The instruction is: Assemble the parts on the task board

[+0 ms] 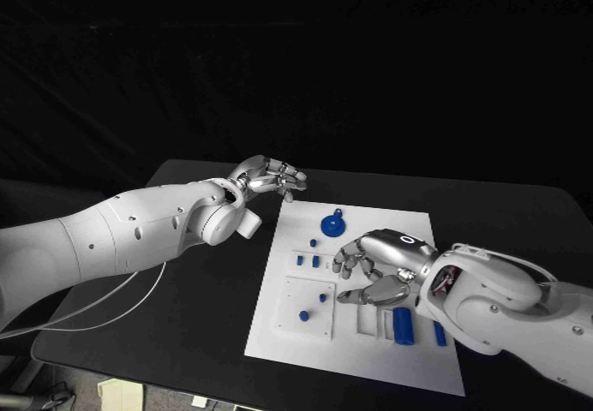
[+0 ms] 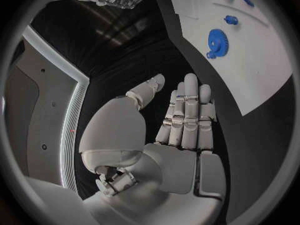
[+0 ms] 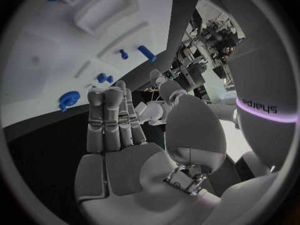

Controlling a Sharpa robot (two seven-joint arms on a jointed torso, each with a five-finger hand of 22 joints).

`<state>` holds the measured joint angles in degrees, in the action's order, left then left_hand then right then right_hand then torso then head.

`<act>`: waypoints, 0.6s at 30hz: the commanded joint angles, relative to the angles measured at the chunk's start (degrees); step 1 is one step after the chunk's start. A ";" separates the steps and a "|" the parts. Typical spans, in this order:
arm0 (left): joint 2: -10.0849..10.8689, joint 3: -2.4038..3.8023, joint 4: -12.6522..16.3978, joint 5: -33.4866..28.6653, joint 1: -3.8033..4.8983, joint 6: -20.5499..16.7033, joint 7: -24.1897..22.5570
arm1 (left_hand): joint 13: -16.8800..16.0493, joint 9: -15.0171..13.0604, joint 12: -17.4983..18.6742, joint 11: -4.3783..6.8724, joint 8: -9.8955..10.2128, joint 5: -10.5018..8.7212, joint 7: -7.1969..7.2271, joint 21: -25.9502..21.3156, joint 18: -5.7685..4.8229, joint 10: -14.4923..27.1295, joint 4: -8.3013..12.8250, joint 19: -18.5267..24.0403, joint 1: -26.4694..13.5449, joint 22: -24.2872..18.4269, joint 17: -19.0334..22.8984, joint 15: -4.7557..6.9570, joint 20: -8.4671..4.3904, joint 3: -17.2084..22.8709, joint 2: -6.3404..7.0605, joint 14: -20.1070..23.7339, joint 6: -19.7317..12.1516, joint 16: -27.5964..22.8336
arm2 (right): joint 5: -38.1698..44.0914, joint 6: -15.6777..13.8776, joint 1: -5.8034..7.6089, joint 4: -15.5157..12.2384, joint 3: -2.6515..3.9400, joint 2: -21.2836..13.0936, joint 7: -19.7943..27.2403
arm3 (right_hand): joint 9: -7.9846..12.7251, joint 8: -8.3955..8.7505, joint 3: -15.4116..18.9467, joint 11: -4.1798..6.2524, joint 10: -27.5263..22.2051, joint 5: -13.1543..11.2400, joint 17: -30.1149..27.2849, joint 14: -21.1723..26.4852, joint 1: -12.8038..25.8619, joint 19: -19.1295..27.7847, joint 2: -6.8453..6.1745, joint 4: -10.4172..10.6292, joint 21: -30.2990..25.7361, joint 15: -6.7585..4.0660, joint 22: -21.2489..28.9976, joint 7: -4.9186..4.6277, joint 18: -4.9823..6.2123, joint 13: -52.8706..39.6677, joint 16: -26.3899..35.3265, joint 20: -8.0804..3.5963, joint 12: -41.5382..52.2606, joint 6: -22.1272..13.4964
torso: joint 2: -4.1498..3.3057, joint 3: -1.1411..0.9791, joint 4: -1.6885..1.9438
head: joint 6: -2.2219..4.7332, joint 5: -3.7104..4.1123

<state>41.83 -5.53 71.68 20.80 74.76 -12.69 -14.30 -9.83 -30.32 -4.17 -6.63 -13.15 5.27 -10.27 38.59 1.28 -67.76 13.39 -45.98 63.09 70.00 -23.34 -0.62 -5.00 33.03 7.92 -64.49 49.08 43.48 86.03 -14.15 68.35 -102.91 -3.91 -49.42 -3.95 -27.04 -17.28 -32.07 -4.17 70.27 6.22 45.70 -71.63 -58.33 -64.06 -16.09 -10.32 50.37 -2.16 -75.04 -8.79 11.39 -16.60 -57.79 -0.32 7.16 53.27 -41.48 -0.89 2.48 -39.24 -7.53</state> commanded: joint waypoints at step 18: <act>-0.33 -0.26 -0.80 -1.29 -1.00 0.55 -0.75 | 0.07 0.07 0.07 -0.14 -0.29 0.22 0.02 -0.25 0.82 0.41 -0.05 -0.40 0.00 0.13 -0.16 0.06 -0.07 -0.25 -0.41 -0.31 -0.48 -0.41 | -33.98 26.13 4.34 7.23 -0.89 -9.16 -16.45 | -5.17 -1.60 -2.39 4.99 -4.31 -2.95 10.46 -2.33 3.73 -4.25 4.07 10.32 5.45 -4.88 -1.22 3.14 3.61 -44.51 -12.55 -3.23 49.39 1.81 | 1.58 -0.27 -0.64 | 0.55 5.71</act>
<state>41.48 -5.80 70.73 20.25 73.85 -12.68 -14.38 -9.83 -30.32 -4.17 -6.63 -13.15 5.27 -10.28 38.59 0.92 -67.76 13.39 -45.98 63.09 70.04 -23.43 -0.62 -5.00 33.03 7.92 -64.49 49.08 43.26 55.93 3.62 72.72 -94.95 -4.52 -58.43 -16.02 -32.07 -18.79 -34.47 0.72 68.66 3.27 55.88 -74.34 -54.94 -68.08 -11.99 -0.21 55.64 -7.13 -75.03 -5.50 12.43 -60.63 -70.12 -3.08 56.10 55.03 -40.19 -1.04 1.95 -38.40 -2.34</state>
